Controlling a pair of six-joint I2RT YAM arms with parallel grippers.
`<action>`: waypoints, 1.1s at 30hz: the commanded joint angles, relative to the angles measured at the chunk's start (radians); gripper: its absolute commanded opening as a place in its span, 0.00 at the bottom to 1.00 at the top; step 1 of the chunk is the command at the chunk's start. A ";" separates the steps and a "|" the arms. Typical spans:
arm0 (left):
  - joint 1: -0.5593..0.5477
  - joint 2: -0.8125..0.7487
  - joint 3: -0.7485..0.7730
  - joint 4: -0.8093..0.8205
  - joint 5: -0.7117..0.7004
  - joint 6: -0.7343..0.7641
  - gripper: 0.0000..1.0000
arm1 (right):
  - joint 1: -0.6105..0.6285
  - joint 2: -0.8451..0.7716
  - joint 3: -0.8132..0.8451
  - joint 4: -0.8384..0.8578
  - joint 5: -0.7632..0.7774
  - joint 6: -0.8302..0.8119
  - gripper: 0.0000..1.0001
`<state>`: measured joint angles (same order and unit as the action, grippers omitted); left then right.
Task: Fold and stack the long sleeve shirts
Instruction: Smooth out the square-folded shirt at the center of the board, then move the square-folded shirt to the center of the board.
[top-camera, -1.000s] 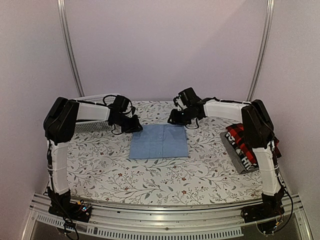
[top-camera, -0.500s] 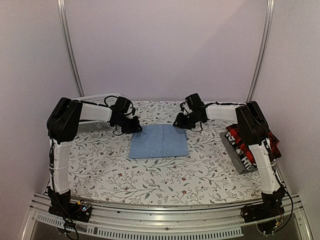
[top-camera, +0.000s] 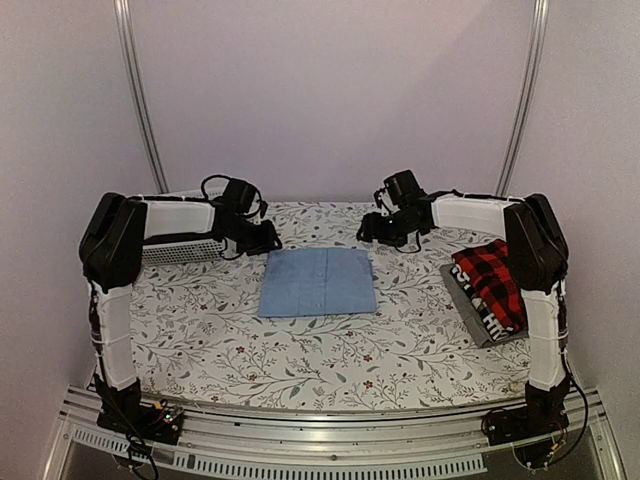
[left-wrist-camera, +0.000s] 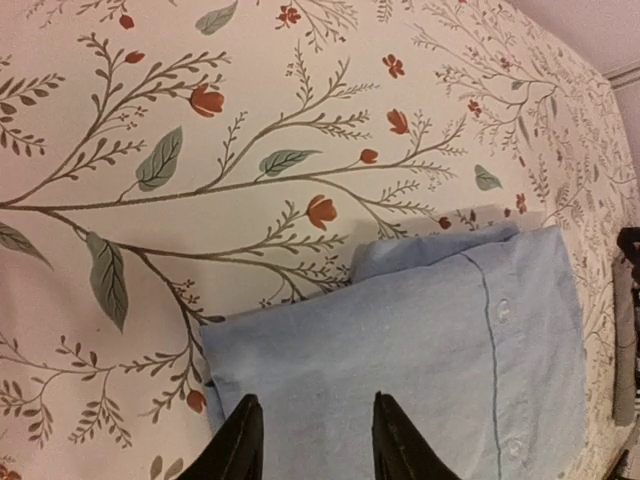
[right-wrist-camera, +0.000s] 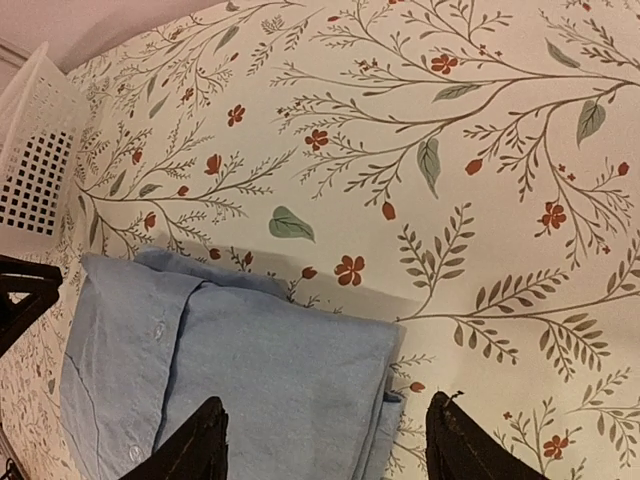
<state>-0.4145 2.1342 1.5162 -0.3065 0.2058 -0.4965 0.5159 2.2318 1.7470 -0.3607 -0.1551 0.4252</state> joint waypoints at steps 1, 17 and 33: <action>-0.022 -0.147 -0.058 -0.027 0.014 -0.008 0.39 | 0.005 -0.142 -0.114 0.014 0.025 -0.016 0.70; -0.028 -0.384 -0.485 0.078 0.140 -0.074 0.58 | 0.105 -0.355 -0.490 0.158 0.005 0.086 0.75; -0.029 -0.257 -0.487 0.116 0.151 -0.072 0.61 | 0.124 -0.332 -0.573 0.232 -0.027 0.142 0.73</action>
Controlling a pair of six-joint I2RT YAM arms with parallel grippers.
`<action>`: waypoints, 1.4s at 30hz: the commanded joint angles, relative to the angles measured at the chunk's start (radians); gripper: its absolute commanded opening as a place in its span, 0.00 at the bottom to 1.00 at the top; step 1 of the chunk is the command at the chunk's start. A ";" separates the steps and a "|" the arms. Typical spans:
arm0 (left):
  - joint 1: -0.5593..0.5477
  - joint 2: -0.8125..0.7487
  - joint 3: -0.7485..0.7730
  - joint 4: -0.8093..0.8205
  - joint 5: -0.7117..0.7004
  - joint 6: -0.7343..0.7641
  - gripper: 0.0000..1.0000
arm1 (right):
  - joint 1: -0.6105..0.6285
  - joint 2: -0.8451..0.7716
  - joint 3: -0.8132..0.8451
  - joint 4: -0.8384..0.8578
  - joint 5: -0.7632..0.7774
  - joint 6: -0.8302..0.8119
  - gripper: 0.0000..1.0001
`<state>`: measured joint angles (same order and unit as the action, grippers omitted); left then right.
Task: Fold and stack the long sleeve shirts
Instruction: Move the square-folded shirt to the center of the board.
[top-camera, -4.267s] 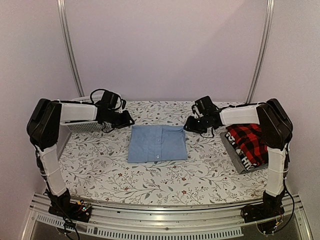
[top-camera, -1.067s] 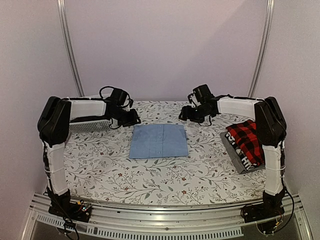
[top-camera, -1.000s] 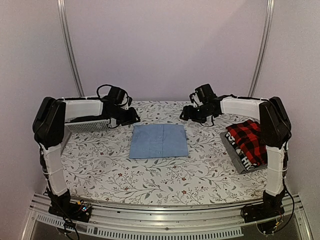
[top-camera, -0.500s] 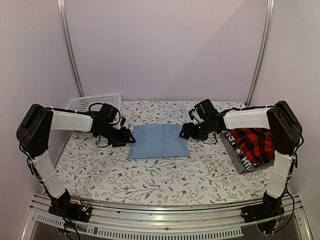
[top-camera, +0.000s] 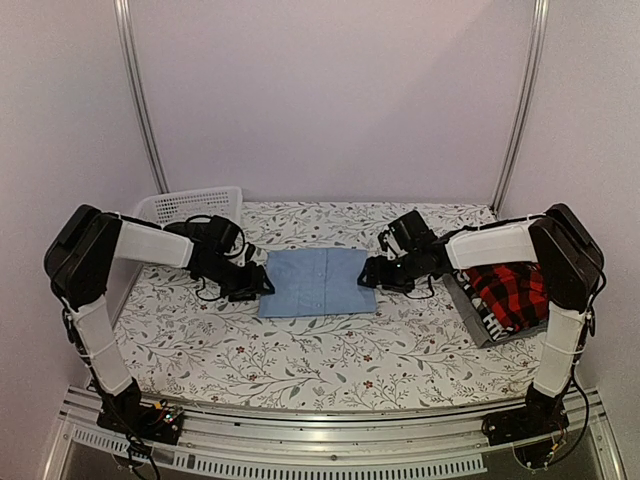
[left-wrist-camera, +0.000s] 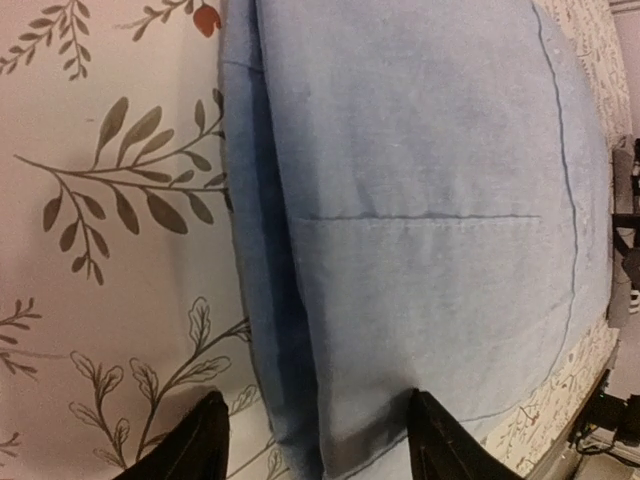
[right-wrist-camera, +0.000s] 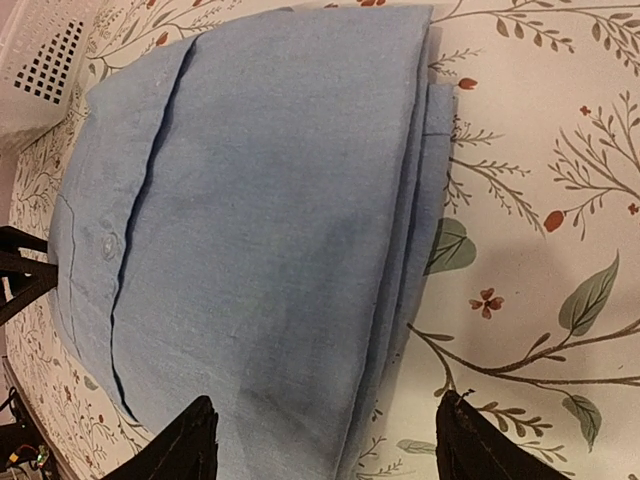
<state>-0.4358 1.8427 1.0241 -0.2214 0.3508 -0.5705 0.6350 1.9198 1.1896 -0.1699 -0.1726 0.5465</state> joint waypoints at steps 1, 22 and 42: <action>-0.006 0.041 0.007 0.033 0.008 -0.001 0.61 | 0.005 -0.013 -0.015 0.043 -0.008 0.025 0.73; -0.006 0.111 0.044 0.040 -0.040 -0.062 0.51 | 0.003 0.078 -0.014 0.065 0.054 0.094 0.50; -0.022 -0.001 -0.119 0.098 0.032 -0.132 0.00 | 0.115 -0.022 -0.167 0.111 0.007 0.124 0.15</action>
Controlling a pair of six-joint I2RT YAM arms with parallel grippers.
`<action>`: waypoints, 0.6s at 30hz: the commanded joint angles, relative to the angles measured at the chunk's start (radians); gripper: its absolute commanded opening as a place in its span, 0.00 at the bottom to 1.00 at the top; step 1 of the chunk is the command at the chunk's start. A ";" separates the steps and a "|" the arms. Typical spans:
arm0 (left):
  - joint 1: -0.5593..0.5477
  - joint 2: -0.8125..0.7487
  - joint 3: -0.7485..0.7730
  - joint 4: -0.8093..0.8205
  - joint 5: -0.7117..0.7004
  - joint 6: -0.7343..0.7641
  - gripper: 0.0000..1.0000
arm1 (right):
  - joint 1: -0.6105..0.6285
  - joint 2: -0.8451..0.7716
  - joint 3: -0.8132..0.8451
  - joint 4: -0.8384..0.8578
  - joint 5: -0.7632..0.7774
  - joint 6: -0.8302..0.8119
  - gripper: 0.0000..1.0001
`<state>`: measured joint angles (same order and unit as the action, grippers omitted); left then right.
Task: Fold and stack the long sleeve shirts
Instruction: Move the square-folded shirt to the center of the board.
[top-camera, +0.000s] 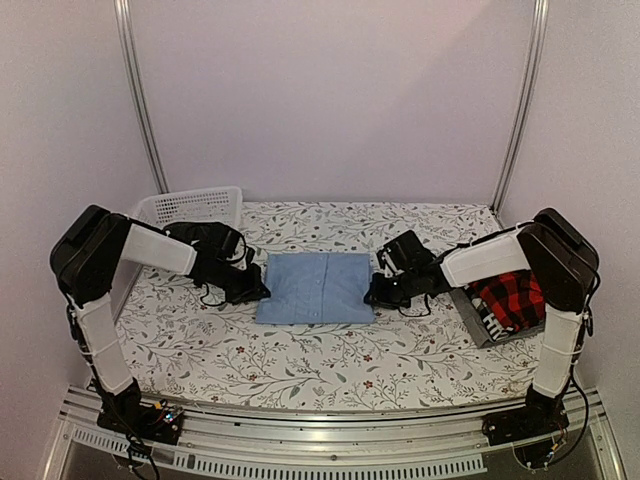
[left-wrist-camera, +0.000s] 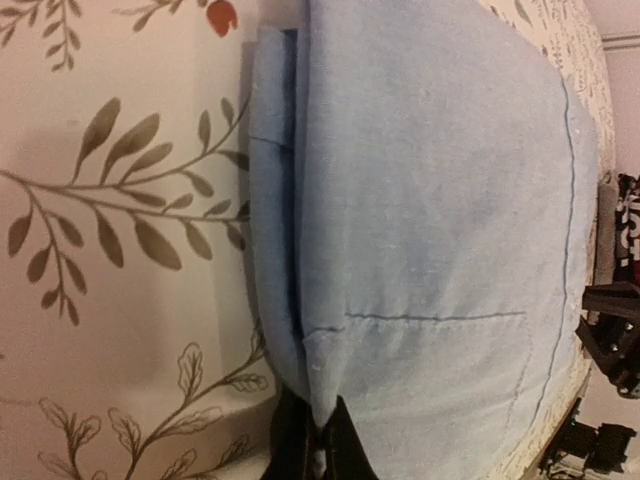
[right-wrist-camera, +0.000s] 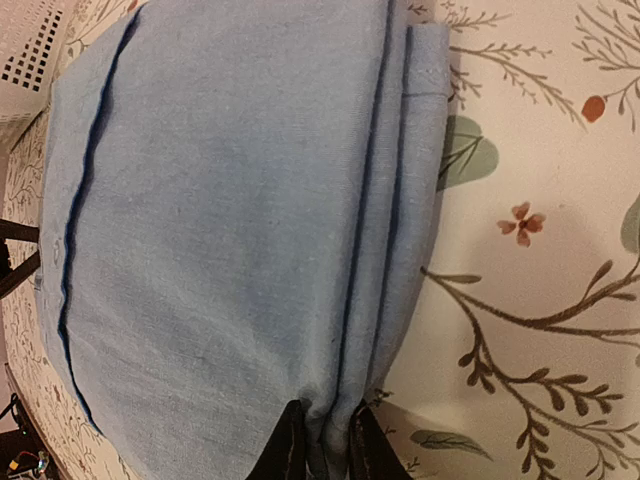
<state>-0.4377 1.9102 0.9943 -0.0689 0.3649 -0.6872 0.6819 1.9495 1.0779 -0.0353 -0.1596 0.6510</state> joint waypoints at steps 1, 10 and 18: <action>-0.024 -0.098 -0.113 -0.055 0.019 -0.019 0.00 | 0.086 -0.061 -0.069 -0.023 0.001 0.032 0.15; -0.042 -0.290 -0.288 -0.103 -0.033 -0.018 0.13 | 0.151 -0.185 -0.153 -0.046 0.071 0.091 0.29; -0.028 -0.279 -0.256 -0.106 -0.055 0.027 0.39 | 0.150 -0.163 -0.025 -0.128 0.153 0.046 0.33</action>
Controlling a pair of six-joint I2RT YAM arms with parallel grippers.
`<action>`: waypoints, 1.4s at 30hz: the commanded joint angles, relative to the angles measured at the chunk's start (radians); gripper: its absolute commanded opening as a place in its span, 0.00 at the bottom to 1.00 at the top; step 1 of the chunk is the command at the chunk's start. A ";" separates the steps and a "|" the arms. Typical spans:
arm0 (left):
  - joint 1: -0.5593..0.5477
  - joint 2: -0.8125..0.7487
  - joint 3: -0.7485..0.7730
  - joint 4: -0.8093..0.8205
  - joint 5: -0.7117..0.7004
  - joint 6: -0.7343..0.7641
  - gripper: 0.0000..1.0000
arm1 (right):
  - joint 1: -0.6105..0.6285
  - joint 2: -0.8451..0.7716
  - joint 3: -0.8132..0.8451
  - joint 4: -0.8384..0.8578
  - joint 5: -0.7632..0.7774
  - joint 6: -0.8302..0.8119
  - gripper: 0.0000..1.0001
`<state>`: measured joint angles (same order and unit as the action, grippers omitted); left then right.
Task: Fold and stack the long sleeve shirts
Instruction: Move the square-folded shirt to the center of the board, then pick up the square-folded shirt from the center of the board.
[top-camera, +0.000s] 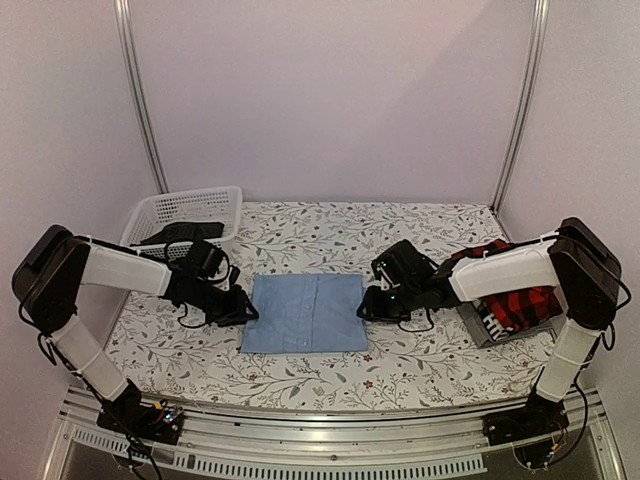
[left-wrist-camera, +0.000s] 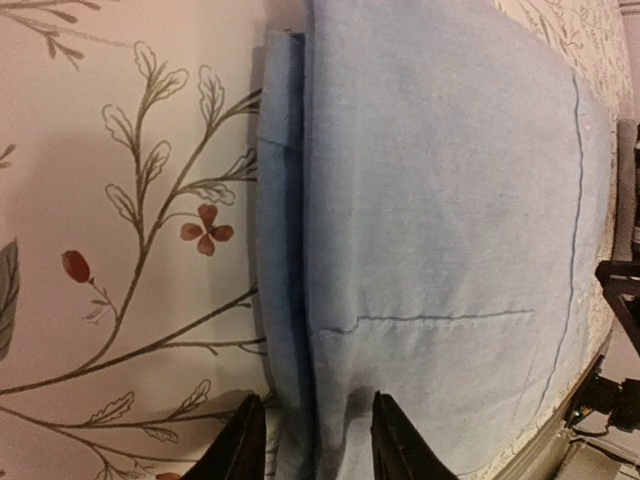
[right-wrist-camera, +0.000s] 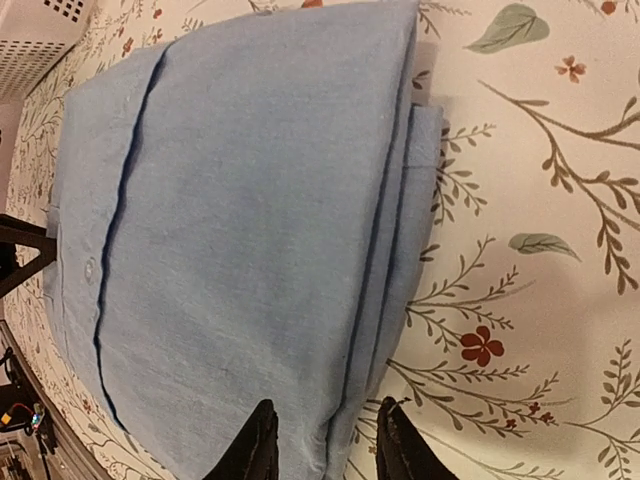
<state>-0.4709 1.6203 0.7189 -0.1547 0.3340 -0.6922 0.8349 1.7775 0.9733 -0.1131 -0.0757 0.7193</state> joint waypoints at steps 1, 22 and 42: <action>0.006 0.023 0.028 -0.020 -0.027 0.035 0.40 | -0.003 0.025 0.099 -0.060 0.089 -0.028 0.33; 0.002 0.112 0.048 -0.047 -0.047 0.053 0.39 | -0.003 0.162 0.144 -0.161 0.180 -0.069 0.16; 0.007 -0.033 0.226 -0.291 0.016 0.105 0.00 | 0.046 0.185 0.187 -0.133 0.139 -0.085 0.16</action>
<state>-0.4812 1.6749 0.8715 -0.2802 0.3485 -0.6731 0.8528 1.9331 1.1393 -0.2379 0.0776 0.6468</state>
